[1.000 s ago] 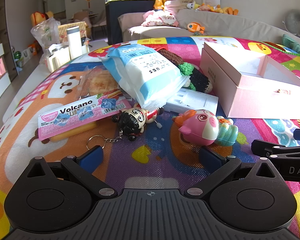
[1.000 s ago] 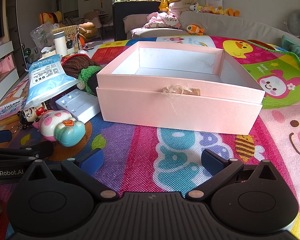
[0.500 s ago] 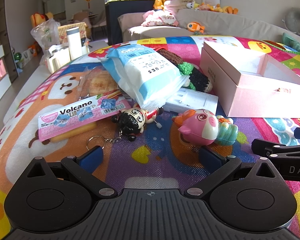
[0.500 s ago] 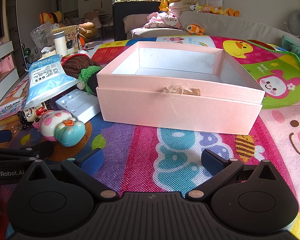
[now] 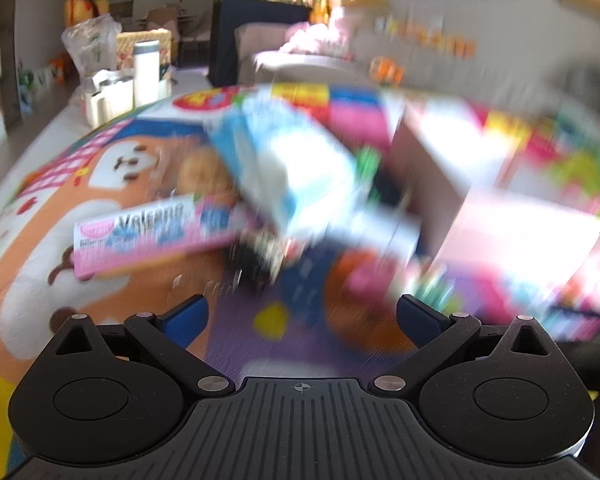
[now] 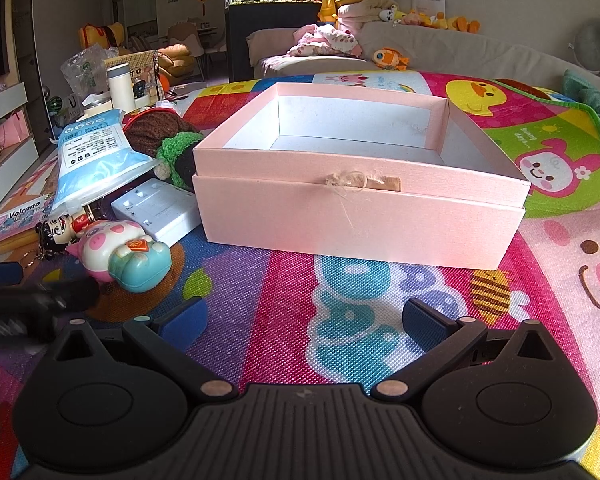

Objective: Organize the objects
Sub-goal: 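Grasp the blue-white snack bag with the left tool while the right tool grasps the pink cat figurine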

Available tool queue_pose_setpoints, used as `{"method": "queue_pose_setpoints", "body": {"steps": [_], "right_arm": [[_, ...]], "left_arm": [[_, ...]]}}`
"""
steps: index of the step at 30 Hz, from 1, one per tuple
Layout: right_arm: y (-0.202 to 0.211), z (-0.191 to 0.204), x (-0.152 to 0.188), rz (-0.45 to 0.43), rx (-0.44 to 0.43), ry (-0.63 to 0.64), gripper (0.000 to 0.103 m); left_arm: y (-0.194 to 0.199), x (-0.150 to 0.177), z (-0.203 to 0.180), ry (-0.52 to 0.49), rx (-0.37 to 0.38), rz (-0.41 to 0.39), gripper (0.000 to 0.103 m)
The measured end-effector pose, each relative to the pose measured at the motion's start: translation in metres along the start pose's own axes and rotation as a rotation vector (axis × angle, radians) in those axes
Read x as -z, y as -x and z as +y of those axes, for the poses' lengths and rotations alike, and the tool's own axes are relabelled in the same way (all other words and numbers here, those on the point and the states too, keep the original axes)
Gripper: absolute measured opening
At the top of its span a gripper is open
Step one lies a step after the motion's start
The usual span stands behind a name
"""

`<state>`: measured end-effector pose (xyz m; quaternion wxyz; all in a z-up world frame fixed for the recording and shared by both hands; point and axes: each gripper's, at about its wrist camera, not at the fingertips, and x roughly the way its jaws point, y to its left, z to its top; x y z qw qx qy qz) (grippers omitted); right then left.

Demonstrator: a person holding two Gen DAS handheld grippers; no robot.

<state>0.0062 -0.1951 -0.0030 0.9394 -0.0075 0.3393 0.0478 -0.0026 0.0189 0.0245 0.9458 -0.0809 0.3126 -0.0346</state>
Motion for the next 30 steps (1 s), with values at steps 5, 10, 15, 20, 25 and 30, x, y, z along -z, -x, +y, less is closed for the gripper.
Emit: {"method": "queue_pose_setpoints", "body": {"steps": [5, 10, 15, 20, 25, 30], "right_arm": [[0.003, 0.002, 0.002, 0.002, 0.001, 0.003, 0.103], [-0.001, 0.001, -0.004, 0.016, -0.021, 0.017, 0.103], [-0.001, -0.004, -0.008, 0.064, -0.055, 0.035, 0.103], [0.001, -0.005, -0.009, 0.094, -0.072, 0.056, 0.103], [-0.001, -0.001, -0.013, 0.108, -0.070, 0.072, 0.103], [0.003, 0.008, -0.021, 0.130, -0.243, 0.189, 0.103]], "left_arm": [[0.006, -0.055, -0.003, -0.005, 0.001, -0.134, 0.103], [-0.060, -0.083, -0.002, 0.059, -0.086, 0.020, 0.103], [-0.087, -0.079, 0.002, 0.006, -0.155, 0.024, 0.072], [-0.047, -0.075, 0.029, 0.027, -0.009, -0.022, 0.062], [0.020, -0.053, 0.045, -0.047, 0.160, -0.030, 0.060], [0.058, -0.021, 0.068, -0.082, 0.187, 0.010, 0.060]]}}
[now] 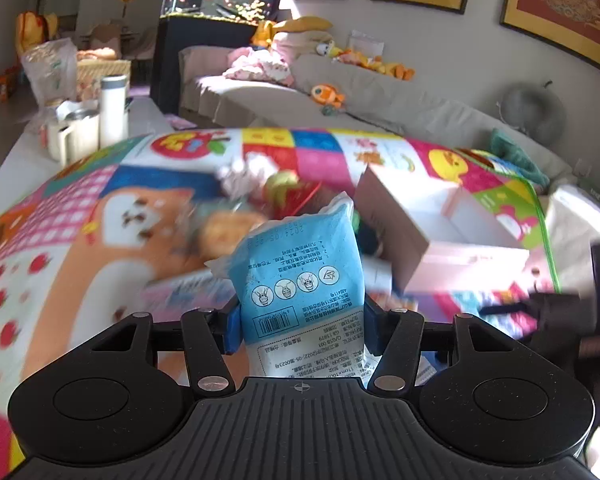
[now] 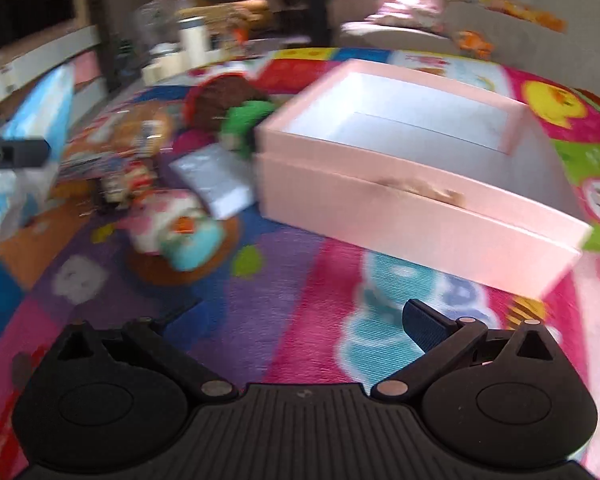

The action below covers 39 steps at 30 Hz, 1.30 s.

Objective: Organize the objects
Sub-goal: 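Grasp the blue-white snack bag with the left tool while the right tool grasps the pink cat figurine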

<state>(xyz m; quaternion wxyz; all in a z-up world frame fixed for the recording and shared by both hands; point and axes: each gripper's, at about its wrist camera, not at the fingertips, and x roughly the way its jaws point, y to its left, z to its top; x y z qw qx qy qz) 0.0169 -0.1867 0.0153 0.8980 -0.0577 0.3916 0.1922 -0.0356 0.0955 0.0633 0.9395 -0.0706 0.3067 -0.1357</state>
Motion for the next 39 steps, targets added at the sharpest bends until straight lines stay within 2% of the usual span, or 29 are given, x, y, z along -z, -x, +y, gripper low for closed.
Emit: {"method": "queue_pose_setpoints", "body": {"steps": [4, 8, 10, 12, 14, 16, 19, 22, 23, 24, 25, 26, 29, 33, 35, 39], "right_arm": [[-0.001, 0.027, -0.012, -0.049, -0.130, 0.092, 0.103], [-0.021, 0.045, -0.024, -0.032, -0.187, 0.054, 0.103], [-0.021, 0.057, -0.028, -0.025, -0.280, 0.046, 0.100], [-0.013, 0.073, -0.026, -0.036, -0.352, 0.105, 0.097], [-0.001, 0.090, -0.022, -0.064, -0.376, 0.183, 0.097], [0.004, 0.101, -0.022, -0.085, -0.339, 0.227, 0.095], [0.000, 0.110, -0.028, -0.134, -0.199, 0.277, 0.091], [-0.015, 0.109, -0.038, -0.111, -0.129, 0.290, 0.082], [-0.023, 0.109, -0.042, -0.087, -0.128, 0.281, 0.074], [-0.028, 0.108, -0.045, -0.064, -0.129, 0.267, 0.060], [-0.032, 0.103, -0.047, -0.037, -0.135, 0.246, 0.051], [-0.034, 0.100, -0.049, -0.021, -0.141, 0.225, 0.049], [-0.016, 0.087, -0.042, -0.053, -0.155, 0.187, 0.048], [0.026, 0.061, -0.023, -0.112, -0.131, 0.142, 0.048], [0.050, 0.039, -0.015, -0.165, -0.103, 0.094, 0.048], [0.097, -0.001, -0.002, -0.295, 0.018, -0.009, 0.049]], "left_arm": [[0.007, 0.014, 0.017, 0.042, -0.014, 0.005, 0.060], [0.010, 0.016, 0.034, 0.099, -0.020, -0.010, 0.060], [0.013, 0.014, 0.039, 0.107, -0.020, -0.025, 0.060], [0.015, 0.014, 0.044, 0.113, -0.019, -0.034, 0.060], [0.016, 0.015, 0.049, 0.127, -0.020, -0.040, 0.060], [0.016, 0.018, 0.053, 0.139, -0.018, -0.043, 0.060], [0.016, 0.020, 0.055, 0.139, -0.017, -0.032, 0.060], [0.017, 0.021, 0.051, 0.115, -0.015, -0.009, 0.060], [0.018, 0.021, 0.049, 0.108, -0.015, -0.002, 0.060], [0.018, 0.021, 0.046, 0.100, -0.013, 0.006, 0.060], [0.017, 0.021, 0.043, 0.092, -0.013, 0.016, 0.060], [0.017, 0.022, 0.039, 0.080, -0.014, 0.031, 0.060], [0.012, 0.022, 0.019, 0.003, 0.003, 0.093, 0.060], [0.004, 0.012, -0.021, -0.081, 0.141, 0.162, 0.060], [-0.003, -0.005, -0.046, -0.126, 0.200, 0.153, 0.060], [-0.039, -0.061, -0.105, -0.230, 0.239, 0.070, 0.060]]}}
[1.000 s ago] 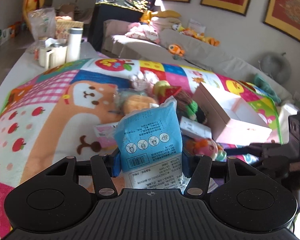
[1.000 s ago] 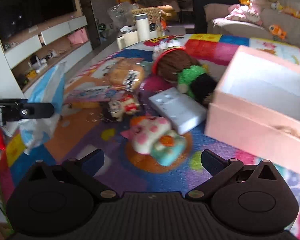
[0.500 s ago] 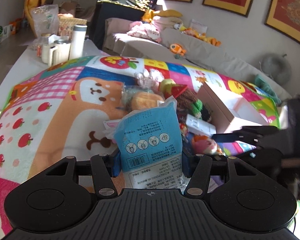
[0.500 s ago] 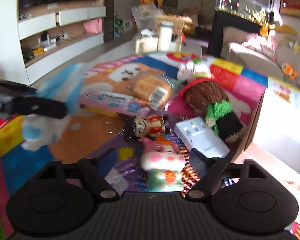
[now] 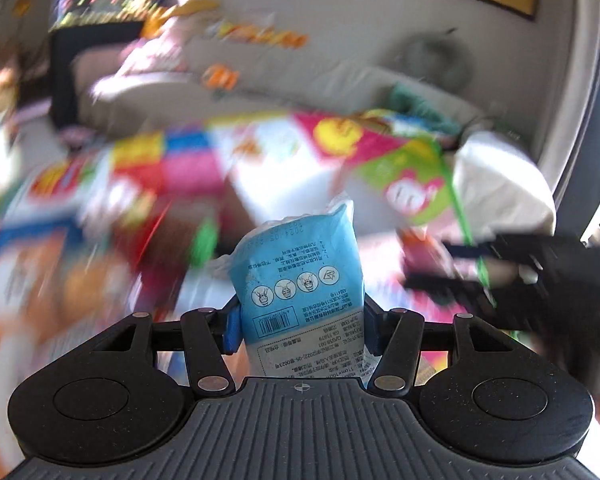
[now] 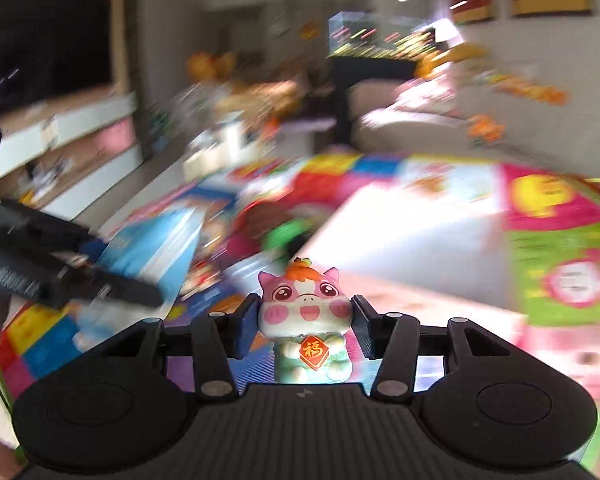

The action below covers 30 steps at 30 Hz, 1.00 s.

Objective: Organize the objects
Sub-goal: 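Grasp the blue-white snack bag with the left tool while the right tool grasps the pink cat figurine, then drop the snack bag and cat figurine into the pink box with both tools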

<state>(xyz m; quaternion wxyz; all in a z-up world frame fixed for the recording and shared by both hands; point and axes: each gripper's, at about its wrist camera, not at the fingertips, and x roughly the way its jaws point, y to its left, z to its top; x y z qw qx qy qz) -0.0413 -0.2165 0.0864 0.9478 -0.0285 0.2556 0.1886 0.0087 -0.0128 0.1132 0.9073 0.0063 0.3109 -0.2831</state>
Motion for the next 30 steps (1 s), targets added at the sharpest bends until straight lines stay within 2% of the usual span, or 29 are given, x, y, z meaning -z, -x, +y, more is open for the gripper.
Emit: {"method": "queue_pose_setpoints", "body": {"steps": [3, 6, 8, 11, 14, 16, 19, 21, 25, 28, 30], "right_arm": [[0.023, -0.022, 0.001, -0.069, 0.075, -0.058, 0.049], [0.034, -0.037, 0.005, -0.100, 0.107, -0.107, 0.049], [0.037, -0.043, 0.008, -0.102, 0.119, -0.123, 0.049], [0.037, -0.051, 0.014, -0.100, 0.139, -0.118, 0.048], [0.037, -0.066, 0.013, -0.089, 0.161, -0.124, 0.049], [0.032, -0.072, 0.013, -0.080, 0.165, -0.136, 0.049], [0.023, -0.078, 0.012, -0.065, 0.171, -0.151, 0.049], [0.015, -0.080, 0.008, -0.055, 0.173, -0.162, 0.049], [0.001, -0.087, -0.002, -0.027, 0.154, -0.201, 0.049], [-0.019, -0.094, -0.014, 0.010, 0.129, -0.229, 0.049], [-0.037, -0.096, -0.028, 0.038, 0.116, -0.235, 0.049]], "left_arm": [[-0.065, -0.049, -0.008, 0.024, 0.004, 0.027, 0.060], [-0.137, -0.072, -0.010, 0.042, -0.058, 0.072, 0.060], [-0.171, -0.074, -0.013, 0.031, -0.077, 0.106, 0.060], [-0.199, -0.068, -0.019, -0.017, -0.104, 0.147, 0.061], [-0.210, -0.054, -0.023, -0.076, -0.123, 0.293, 0.063], [-0.202, -0.049, -0.023, -0.099, -0.150, 0.298, 0.062], [-0.181, -0.054, -0.008, -0.018, -0.113, 0.263, 0.062], [-0.164, -0.059, -0.002, -0.002, -0.102, 0.234, 0.058], [-0.106, -0.053, 0.011, 0.031, -0.044, 0.111, 0.058], [-0.056, -0.031, 0.023, 0.067, -0.003, 0.012, 0.058], [-0.030, -0.010, 0.030, 0.059, 0.001, -0.023, 0.058]]}}
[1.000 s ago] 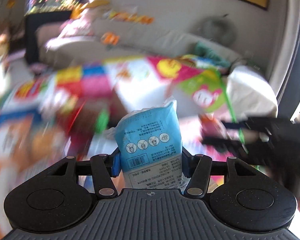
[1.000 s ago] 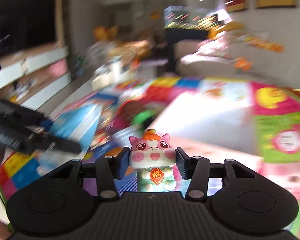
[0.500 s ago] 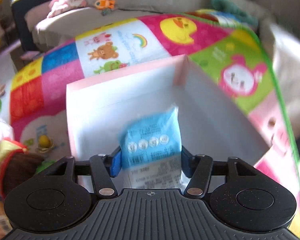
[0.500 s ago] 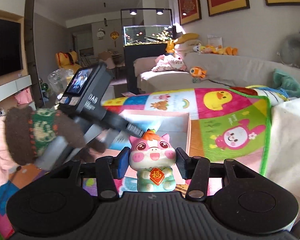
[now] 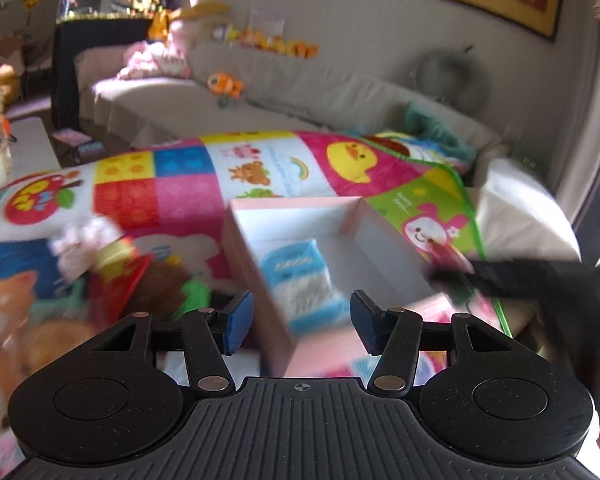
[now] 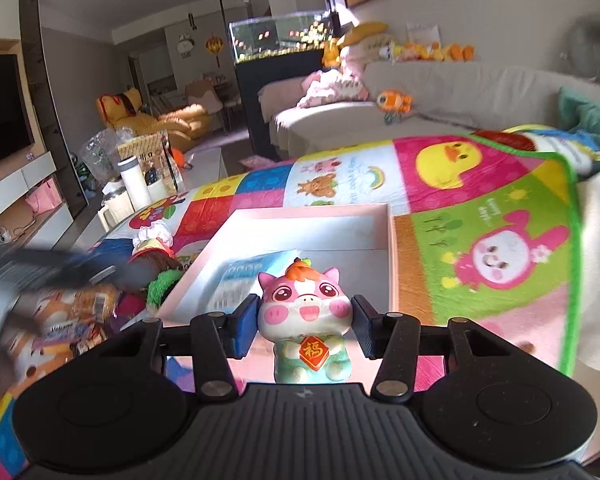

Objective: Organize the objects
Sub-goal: 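Drop the snack bag and cat figurine into the pink box with both tools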

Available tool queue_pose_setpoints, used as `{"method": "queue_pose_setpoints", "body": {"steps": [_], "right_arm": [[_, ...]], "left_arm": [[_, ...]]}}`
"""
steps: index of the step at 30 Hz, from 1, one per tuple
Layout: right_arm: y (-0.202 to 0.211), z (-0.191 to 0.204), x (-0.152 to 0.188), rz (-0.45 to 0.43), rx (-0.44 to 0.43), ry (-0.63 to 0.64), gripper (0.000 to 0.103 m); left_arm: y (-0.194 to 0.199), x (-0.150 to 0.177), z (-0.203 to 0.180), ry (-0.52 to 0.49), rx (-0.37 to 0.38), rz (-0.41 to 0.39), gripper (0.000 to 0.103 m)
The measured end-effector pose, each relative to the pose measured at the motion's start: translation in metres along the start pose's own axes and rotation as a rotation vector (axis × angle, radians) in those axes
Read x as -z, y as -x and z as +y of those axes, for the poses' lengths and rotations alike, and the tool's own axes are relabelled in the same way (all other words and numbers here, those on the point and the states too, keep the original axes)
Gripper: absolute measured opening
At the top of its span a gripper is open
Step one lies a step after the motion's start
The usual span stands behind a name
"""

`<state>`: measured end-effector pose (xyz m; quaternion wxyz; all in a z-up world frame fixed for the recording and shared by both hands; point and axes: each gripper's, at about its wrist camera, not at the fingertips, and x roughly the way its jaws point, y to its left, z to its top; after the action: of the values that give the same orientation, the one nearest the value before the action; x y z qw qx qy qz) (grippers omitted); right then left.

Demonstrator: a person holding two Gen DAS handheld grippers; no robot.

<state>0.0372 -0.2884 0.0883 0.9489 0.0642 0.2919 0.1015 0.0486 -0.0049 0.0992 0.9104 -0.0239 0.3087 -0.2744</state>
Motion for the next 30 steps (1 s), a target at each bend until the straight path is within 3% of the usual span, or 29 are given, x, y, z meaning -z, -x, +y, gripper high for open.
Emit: {"method": "queue_pose_setpoints", "body": {"steps": [4, 7, 9, 12, 16, 19, 22, 27, 30], "right_arm": [[-0.047, 0.021, -0.042, 0.060, -0.035, 0.026, 0.049], [-0.090, 0.047, -0.068, 0.062, -0.012, 0.111, 0.049], [-0.114, 0.062, -0.079, 0.082, 0.011, 0.148, 0.066], [-0.132, 0.079, -0.083, 0.101, 0.038, 0.148, 0.071], [-0.114, 0.092, -0.067, 0.093, -0.023, 0.159, 0.078], [-0.082, 0.091, -0.043, 0.050, -0.040, 0.166, 0.078], [-0.048, 0.081, -0.015, -0.007, -0.022, 0.154, 0.080], [-0.006, 0.057, 0.032, -0.056, 0.041, 0.136, 0.083], [0.008, 0.043, 0.052, -0.064, 0.054, 0.104, 0.085]], "left_arm": [[0.025, 0.041, 0.019, 0.014, -0.045, 0.023, 0.058], [0.033, 0.058, 0.040, 0.064, -0.097, 0.044, 0.058], [0.037, 0.063, 0.056, 0.118, -0.129, 0.047, 0.058], [0.044, 0.062, 0.077, 0.216, -0.137, 0.021, 0.058], [0.033, 0.047, 0.089, 0.392, -0.046, 0.003, 0.058], [0.004, 0.032, 0.085, 0.452, -0.011, 0.001, 0.058], [-0.028, 0.016, 0.081, 0.499, -0.054, -0.010, 0.058], [-0.082, -0.002, 0.085, 0.604, -0.186, 0.012, 0.058], [-0.104, -0.014, 0.087, 0.596, -0.280, -0.015, 0.058]]}}
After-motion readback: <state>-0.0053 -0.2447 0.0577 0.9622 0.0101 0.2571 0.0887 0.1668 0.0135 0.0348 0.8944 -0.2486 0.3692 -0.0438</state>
